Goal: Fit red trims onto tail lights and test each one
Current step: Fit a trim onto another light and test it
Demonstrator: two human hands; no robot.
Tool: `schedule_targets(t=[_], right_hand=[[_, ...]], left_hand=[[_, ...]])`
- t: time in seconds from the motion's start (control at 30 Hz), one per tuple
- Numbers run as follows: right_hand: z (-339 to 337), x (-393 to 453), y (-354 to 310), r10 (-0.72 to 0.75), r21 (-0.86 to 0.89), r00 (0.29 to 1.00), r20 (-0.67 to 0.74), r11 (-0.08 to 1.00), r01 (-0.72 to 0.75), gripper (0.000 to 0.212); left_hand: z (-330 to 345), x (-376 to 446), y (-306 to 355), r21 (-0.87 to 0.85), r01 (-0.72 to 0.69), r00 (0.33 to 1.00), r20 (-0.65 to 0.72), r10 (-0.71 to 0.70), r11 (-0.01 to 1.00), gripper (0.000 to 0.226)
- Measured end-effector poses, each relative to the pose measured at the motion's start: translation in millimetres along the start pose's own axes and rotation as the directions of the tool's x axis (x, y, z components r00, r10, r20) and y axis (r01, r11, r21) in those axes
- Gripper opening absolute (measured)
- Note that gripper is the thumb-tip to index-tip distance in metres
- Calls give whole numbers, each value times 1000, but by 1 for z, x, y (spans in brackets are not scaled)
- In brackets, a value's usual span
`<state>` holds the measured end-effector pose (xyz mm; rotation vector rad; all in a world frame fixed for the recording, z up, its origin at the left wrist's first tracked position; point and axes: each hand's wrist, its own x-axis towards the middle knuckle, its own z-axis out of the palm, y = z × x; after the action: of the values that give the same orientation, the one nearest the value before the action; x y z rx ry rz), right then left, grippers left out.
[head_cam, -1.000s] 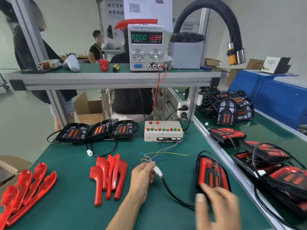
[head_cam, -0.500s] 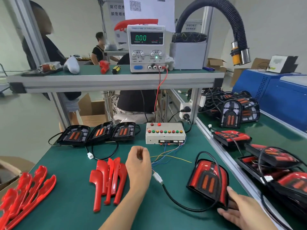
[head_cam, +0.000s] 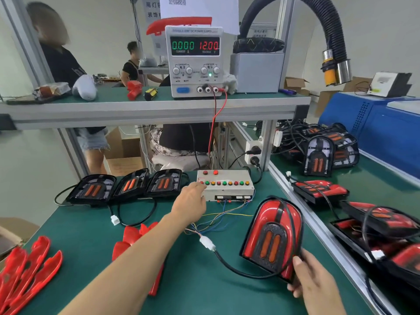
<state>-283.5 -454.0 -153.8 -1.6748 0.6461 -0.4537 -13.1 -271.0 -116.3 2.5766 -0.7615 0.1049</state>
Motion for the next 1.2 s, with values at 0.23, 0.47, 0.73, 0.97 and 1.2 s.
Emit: schedule_targets(t=[0.23,0.47,0.73,0.97,1.2], right_hand=[[7,5,5,-60,-34,997,40,998,61,33],[9,9,12,-87,-97,994,71,991,93,35],[10,15,15,-117,-109,990,78,986,126,26],[12,19,18,-114,-125,990,80,984,124,27],[11,19,22,-88,-128,992,94,987,100,27]], left_hand=[[8,13,-6,131,-34,994,112,20,991,58],[13,15,-8,181,-70,997,54,61,981,60],[13,19,-6,155,-25,997,73,14,988,57],[7,27,-4,163,18,994,102,-35,986,53],[8,28,-4,191,6,996,87,-23,982,55]])
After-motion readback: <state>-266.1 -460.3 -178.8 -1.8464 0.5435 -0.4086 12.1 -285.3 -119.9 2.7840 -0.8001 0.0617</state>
